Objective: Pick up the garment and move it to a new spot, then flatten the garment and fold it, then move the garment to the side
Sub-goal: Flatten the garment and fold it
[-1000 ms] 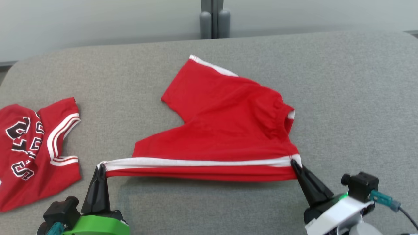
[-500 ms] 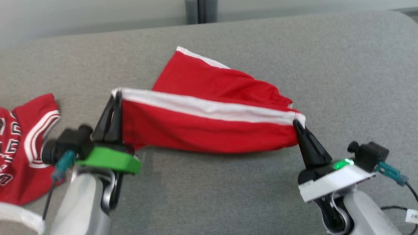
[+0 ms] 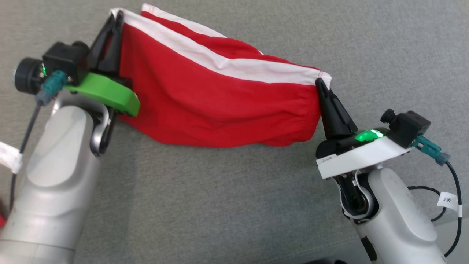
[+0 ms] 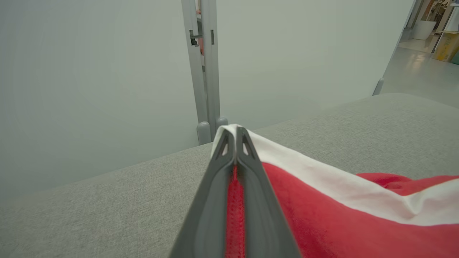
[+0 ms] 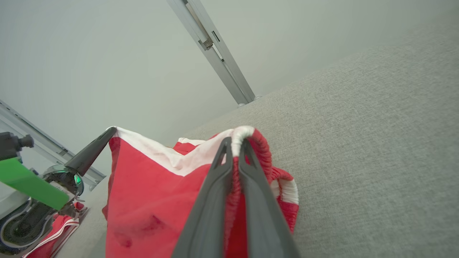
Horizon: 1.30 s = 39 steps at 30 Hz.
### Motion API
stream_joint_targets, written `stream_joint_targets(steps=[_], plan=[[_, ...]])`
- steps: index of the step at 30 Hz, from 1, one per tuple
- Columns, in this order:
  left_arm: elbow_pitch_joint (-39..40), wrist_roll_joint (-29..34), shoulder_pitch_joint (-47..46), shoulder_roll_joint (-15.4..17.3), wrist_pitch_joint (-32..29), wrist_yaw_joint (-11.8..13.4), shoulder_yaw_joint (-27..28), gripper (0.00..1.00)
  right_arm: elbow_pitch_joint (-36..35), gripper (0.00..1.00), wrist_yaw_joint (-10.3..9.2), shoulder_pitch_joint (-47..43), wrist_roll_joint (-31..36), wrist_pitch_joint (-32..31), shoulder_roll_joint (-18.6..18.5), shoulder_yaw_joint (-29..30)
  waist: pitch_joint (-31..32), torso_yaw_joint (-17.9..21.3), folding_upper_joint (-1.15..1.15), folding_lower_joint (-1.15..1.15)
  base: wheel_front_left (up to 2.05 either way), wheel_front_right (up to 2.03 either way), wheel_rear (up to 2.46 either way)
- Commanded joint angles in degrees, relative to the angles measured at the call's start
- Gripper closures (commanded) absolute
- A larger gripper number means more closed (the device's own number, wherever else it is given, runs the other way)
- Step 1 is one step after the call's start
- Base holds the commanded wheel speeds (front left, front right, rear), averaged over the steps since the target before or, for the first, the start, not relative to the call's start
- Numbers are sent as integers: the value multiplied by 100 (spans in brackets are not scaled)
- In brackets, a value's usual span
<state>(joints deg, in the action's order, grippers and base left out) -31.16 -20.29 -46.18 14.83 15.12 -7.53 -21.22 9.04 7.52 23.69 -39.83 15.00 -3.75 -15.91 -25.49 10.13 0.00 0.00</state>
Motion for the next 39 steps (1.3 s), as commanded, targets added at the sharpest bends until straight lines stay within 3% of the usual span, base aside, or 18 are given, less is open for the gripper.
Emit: stream_joint_targets(steps=[1,14,15,16,17,18,19,28,38,39], plan=[[-99,-18,-206,78,4,10,-10,100,11,100,-6,108,38,26,34,12,-449,403,0,0,0,0,0],[-950,-20,-1044,165,4,10,-223,100,36,100,-6,350,-42,26,77,87,-718,508,0,0,0,0,0],[-985,-30,-1045,158,4,10,-214,69,46,100,-6,345,-38,26,76,64,-708,507,0,0,0,0,0],[-1037,-41,-1034,148,4,10,-189,5,52,100,-6,337,-33,26,75,50,-692,500,0,0,0,0,0],[-1058,-52,-1027,135,4,10,-169,0,54,67,-6,326,-33,26,76,46,-677,494,0,0,0,0,0],[-1058,-57,-1003,111,4,10,-153,0,42,22,-6,307,16,26,76,62,-655,483,0,0,0,0,0],[-1038,-57,-959,91,4,10,-130,0,30,0,-6,272,87,26,75,92,-622,466,0,0,0,0,0],[-1120,-48,-399,-2,3,10,103,0,164,0,-6,-125,777,27,75,528,-203,325,0,0,0,0,0],[-2324,-715,-406,-59,-265,10,-732,0,389,0,-6,-323,1127,27,74,830,47,238,0,0,0,0,0],[-2490,-768,-419,-58,-398,11,-791,25,406,0,-6,-322,1134,27,75,833,63,237,0,0,0,0,0]])
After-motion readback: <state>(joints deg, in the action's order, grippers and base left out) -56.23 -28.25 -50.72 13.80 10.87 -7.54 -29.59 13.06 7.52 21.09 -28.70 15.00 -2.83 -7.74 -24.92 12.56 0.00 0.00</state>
